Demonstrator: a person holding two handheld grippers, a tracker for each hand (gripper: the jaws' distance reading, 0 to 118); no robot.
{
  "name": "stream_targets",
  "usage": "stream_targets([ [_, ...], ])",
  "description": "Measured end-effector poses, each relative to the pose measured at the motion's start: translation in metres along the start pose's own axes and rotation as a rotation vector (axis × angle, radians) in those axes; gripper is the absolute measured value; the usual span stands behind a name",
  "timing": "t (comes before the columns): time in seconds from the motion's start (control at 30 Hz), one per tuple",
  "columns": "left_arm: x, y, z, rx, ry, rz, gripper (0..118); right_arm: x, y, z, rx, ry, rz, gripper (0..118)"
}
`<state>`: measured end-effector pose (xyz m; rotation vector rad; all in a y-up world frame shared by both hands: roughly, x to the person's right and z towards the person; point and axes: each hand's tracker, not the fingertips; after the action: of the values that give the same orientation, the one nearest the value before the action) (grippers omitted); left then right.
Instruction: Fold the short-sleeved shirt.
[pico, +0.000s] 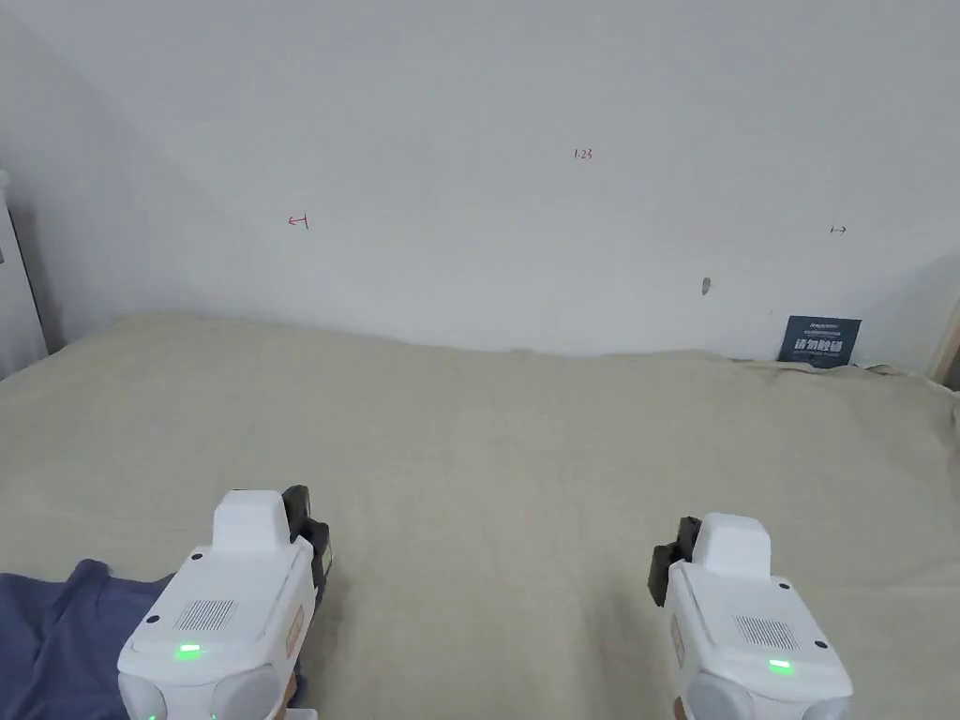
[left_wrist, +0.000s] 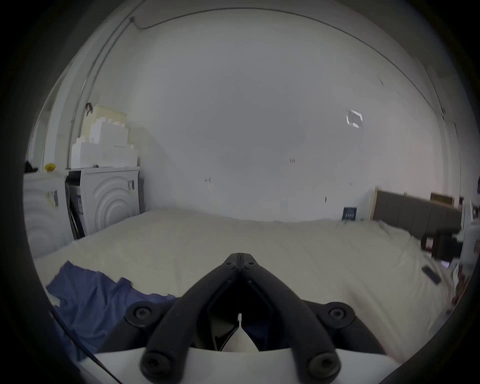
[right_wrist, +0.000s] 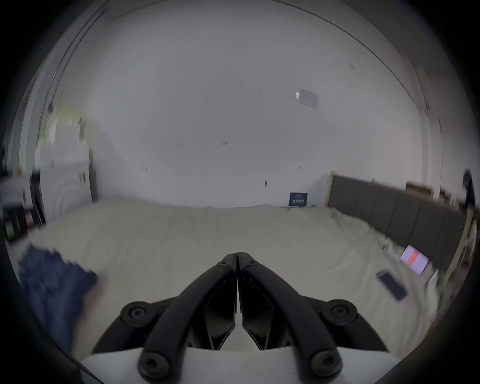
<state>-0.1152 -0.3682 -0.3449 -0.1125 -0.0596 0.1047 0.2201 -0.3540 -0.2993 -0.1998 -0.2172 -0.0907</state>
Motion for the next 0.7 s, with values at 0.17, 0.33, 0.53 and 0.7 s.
stream_targets([
  [0.17,0.004,0.006,0.009,0.039,0.014,0.029,0,0.001,-0.007,-0.007,0.010,-0.053,-0.068,1],
  [0.33,0.002,0.010,0.014,0.029,0.038,-0.057,0,-0.004,-0.007,-0.007,0.020,-0.053,0.052,1],
  [0.53,-0.010,0.014,0.019,0.006,0.077,-0.148,0,-0.023,-0.002,-0.005,0.057,0.010,0.163,1],
  [0.7,-0.047,0.015,0.032,-0.004,0.147,-0.139,0,-0.059,0.001,-0.009,0.057,0.071,0.168,1],
])
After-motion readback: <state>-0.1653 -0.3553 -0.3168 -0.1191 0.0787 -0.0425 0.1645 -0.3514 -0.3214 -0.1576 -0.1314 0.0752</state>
